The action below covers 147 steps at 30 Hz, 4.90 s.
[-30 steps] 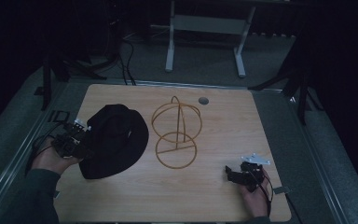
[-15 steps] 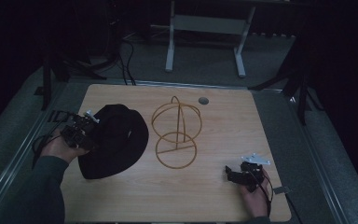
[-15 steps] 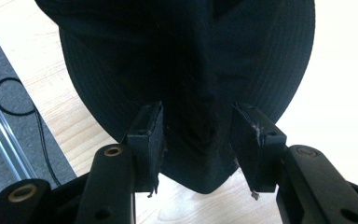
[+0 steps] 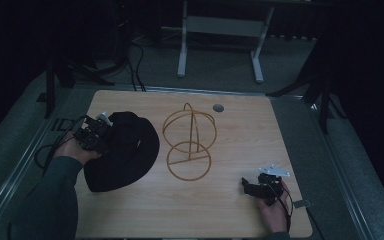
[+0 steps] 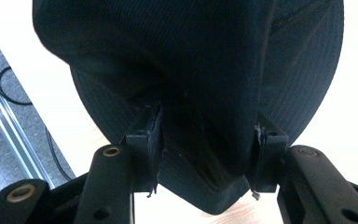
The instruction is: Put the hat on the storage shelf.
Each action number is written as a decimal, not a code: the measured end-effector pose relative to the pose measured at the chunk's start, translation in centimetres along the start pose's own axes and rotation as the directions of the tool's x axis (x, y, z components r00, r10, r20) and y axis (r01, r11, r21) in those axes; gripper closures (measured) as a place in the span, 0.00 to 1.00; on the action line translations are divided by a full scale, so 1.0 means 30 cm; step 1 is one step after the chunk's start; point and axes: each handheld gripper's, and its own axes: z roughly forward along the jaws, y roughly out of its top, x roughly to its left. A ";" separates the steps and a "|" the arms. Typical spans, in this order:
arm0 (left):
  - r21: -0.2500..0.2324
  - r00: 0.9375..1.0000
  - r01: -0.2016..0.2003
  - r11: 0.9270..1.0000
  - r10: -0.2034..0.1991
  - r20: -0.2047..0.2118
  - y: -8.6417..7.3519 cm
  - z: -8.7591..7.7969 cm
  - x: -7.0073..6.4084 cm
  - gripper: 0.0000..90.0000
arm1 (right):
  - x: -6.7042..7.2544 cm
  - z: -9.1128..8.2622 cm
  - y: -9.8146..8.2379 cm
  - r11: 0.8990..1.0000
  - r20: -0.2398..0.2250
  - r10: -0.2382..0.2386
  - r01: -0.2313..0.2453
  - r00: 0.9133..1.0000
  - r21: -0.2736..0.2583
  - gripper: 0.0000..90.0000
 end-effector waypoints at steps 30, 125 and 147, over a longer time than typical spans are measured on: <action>0.105 1.000 0.001 0.994 0.000 -0.005 0.087 0.082 -0.012 0.94 | 0.000 0.000 0.000 1.000 0.000 0.000 0.000 1.000 0.000 0.14; -0.068 0.982 -0.148 0.987 0.155 0.105 0.058 -0.249 0.029 0.98 | 0.000 0.000 0.000 1.000 0.000 0.001 -0.001 1.000 -0.001 0.14; -0.083 0.975 -0.186 0.979 0.194 0.110 0.077 -0.329 0.019 0.98 | 0.000 0.000 0.000 1.000 0.000 0.000 0.000 1.000 -0.001 0.14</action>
